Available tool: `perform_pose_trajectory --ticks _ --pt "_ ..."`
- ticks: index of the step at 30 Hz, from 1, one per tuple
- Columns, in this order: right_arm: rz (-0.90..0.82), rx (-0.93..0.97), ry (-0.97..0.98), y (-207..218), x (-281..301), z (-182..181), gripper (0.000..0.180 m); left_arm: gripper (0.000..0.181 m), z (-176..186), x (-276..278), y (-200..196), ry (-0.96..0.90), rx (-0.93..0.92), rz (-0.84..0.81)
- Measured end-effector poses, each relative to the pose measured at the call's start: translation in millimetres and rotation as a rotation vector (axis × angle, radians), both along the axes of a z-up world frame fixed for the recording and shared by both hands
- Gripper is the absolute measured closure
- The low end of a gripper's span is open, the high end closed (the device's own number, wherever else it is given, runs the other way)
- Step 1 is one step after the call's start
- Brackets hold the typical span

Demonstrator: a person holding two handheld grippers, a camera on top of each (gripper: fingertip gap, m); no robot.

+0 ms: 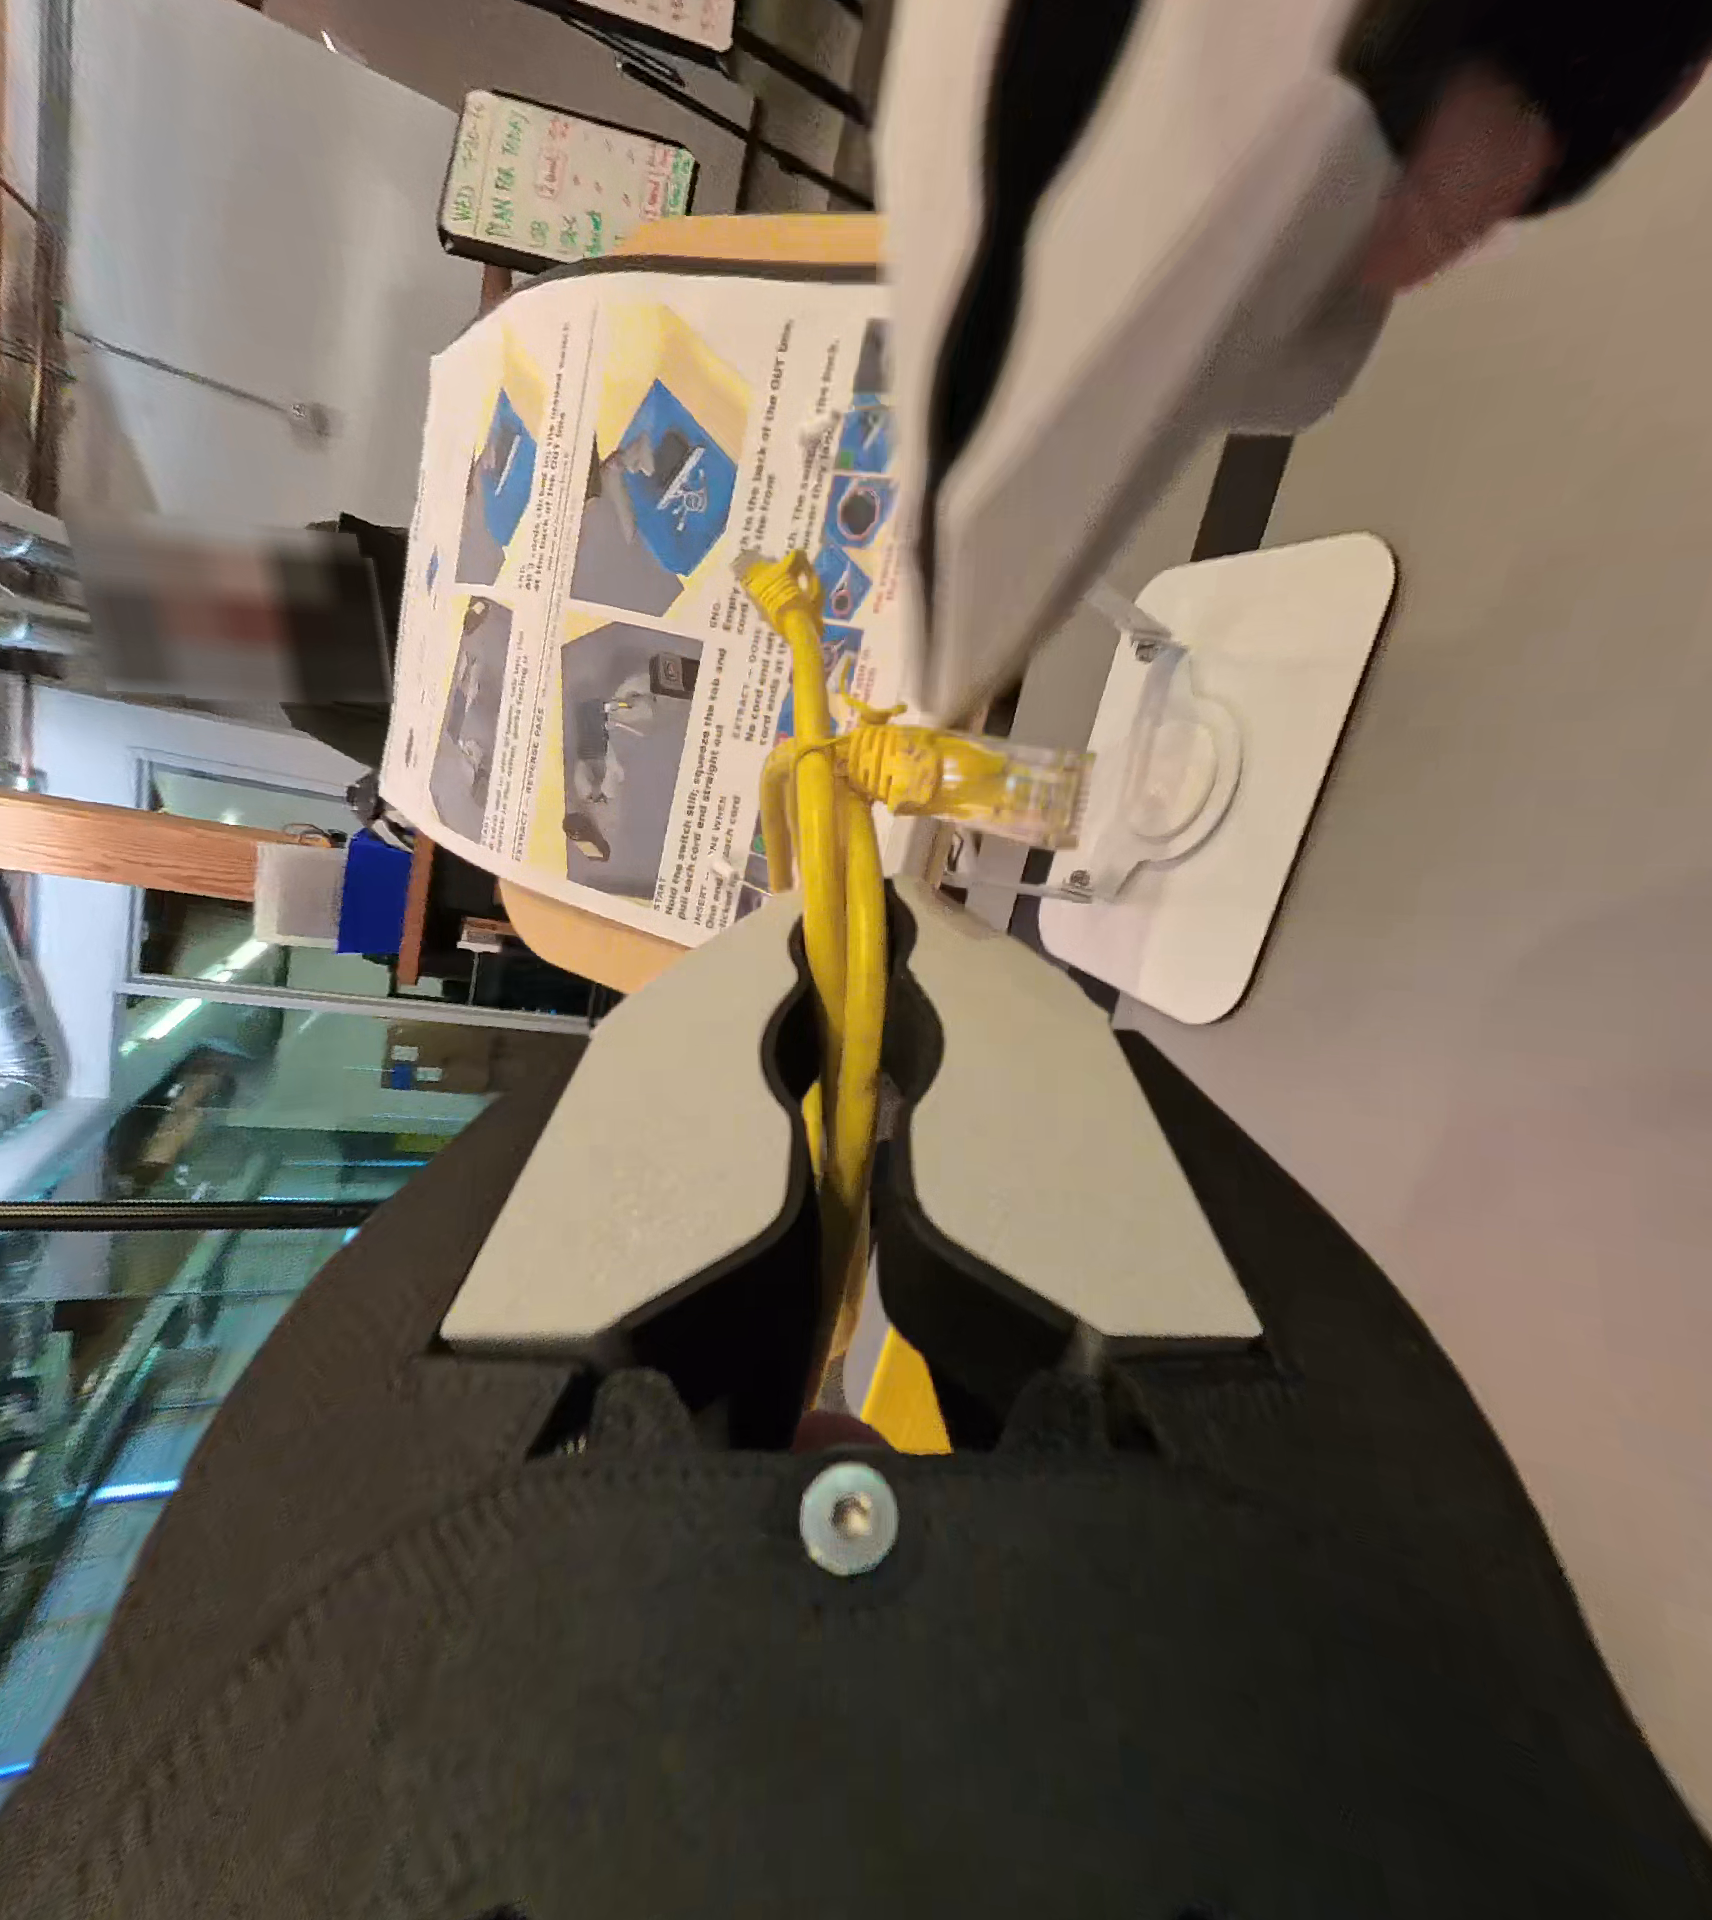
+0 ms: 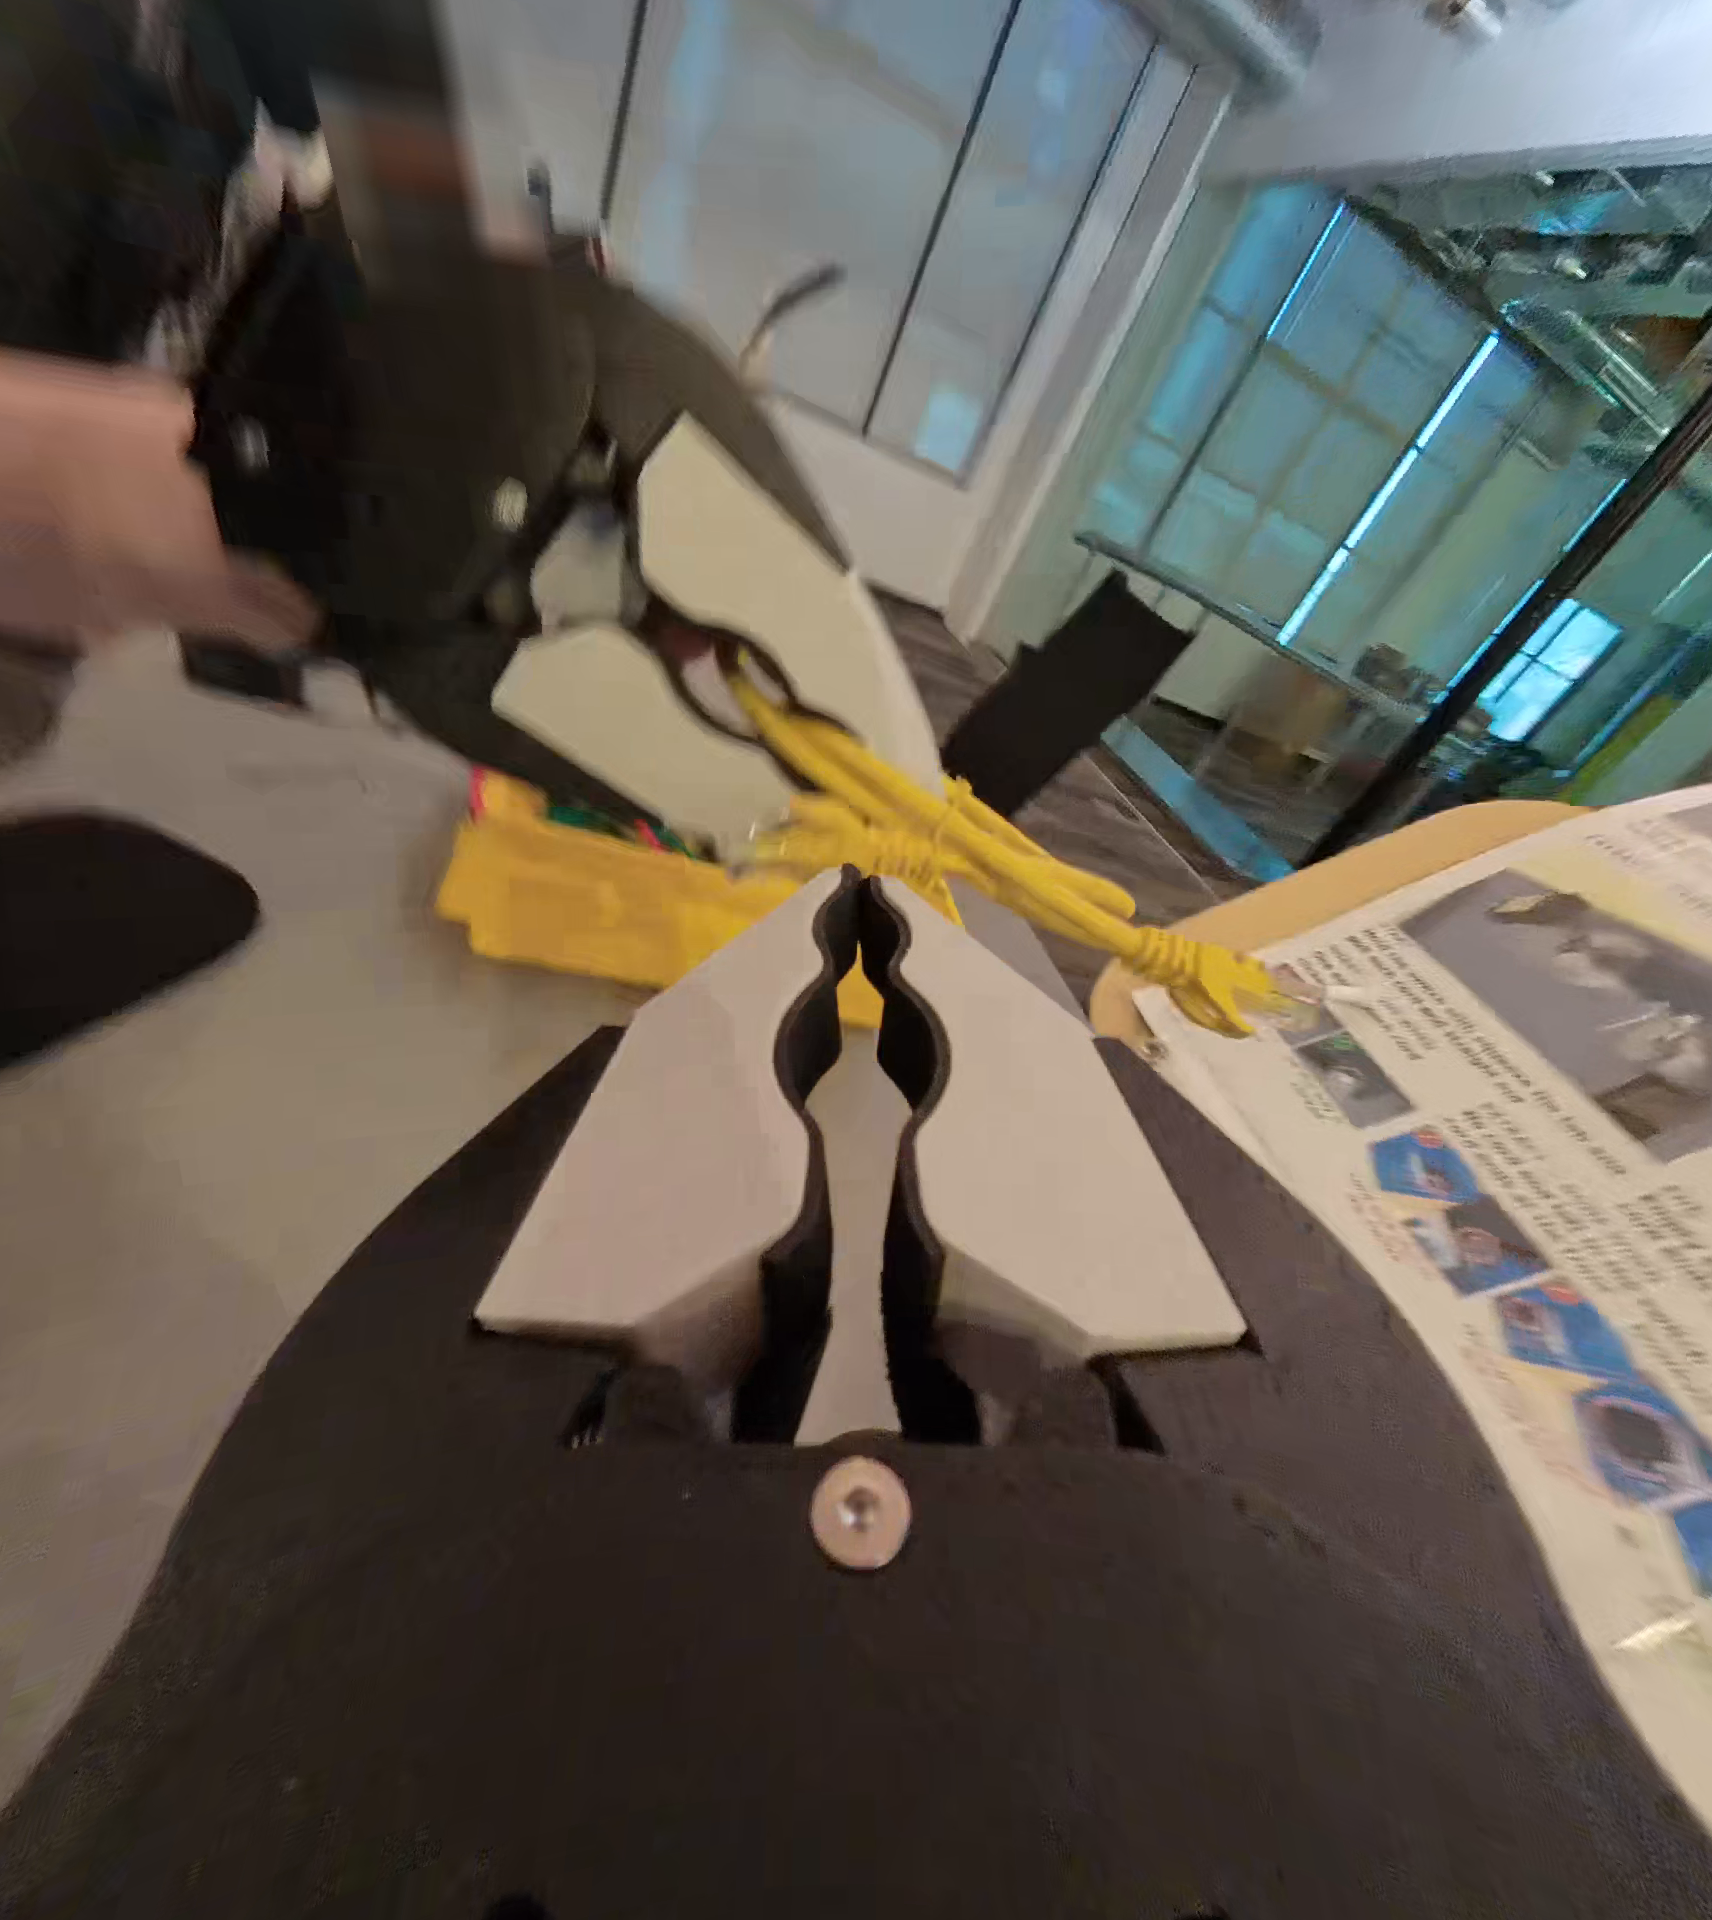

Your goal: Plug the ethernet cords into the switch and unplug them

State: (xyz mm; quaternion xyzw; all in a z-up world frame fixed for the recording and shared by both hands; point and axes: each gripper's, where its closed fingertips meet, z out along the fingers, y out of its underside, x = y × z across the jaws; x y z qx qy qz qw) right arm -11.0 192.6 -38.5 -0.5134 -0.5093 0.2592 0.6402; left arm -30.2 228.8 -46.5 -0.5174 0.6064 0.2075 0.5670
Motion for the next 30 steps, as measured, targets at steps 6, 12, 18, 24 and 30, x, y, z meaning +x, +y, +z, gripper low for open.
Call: perform_pose_trajectory --ticks 6,12,18,24,30 --pt "0.113 -0.266 0.258 13 17 13 0.179 0.173 15 1 -6 0.007 0.096 -0.008" --pt "0.299 -0.478 0.422 6 15 21 0.168 0.173 16 10 -11 0.047 0.161 -0.020" --pt "0.381 -0.564 0.476 1 15 26 0.173 0.173 19 12 -12 0.070 0.200 -0.016" --pt "0.363 -0.534 0.477 0 15 26 0.180 0.173 18 11 -12 0.082 0.211 -0.004" --pt "0.115 -0.120 0.223 -7 12 27 0.180 0.174 15 10 -12 0.012 0.079 0.000"
